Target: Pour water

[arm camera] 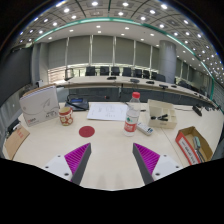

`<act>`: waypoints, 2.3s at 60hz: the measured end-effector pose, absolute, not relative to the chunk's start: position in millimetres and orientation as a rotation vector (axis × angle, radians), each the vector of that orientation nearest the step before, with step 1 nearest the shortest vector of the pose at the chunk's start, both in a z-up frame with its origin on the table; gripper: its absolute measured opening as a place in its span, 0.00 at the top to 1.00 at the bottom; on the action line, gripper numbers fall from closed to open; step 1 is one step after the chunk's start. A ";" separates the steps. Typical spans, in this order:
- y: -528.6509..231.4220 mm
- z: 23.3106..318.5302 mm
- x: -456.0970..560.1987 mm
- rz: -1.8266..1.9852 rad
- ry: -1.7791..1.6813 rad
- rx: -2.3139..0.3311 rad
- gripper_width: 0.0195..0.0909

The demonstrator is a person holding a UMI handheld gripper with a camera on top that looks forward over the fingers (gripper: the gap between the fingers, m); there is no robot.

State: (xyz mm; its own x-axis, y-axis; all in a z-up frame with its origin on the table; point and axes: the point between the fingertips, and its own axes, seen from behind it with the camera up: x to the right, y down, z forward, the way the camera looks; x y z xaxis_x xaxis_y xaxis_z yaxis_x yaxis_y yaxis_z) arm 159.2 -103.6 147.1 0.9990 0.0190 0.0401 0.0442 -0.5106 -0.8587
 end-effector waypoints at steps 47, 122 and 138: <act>155.6 57.3 256.5 -0.067 0.052 -1.982 0.67; 230.0 197.9 -3.2 -1.639 -1.497 -1.104 0.75; 221.2 205.6 10.1 -1.459 -1.310 -1.315 0.75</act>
State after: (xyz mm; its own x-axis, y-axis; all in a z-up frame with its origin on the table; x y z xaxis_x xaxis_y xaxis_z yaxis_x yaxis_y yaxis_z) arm 10.1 221.2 205.6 -0.1794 0.0937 0.9793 0.9636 -0.1837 0.1941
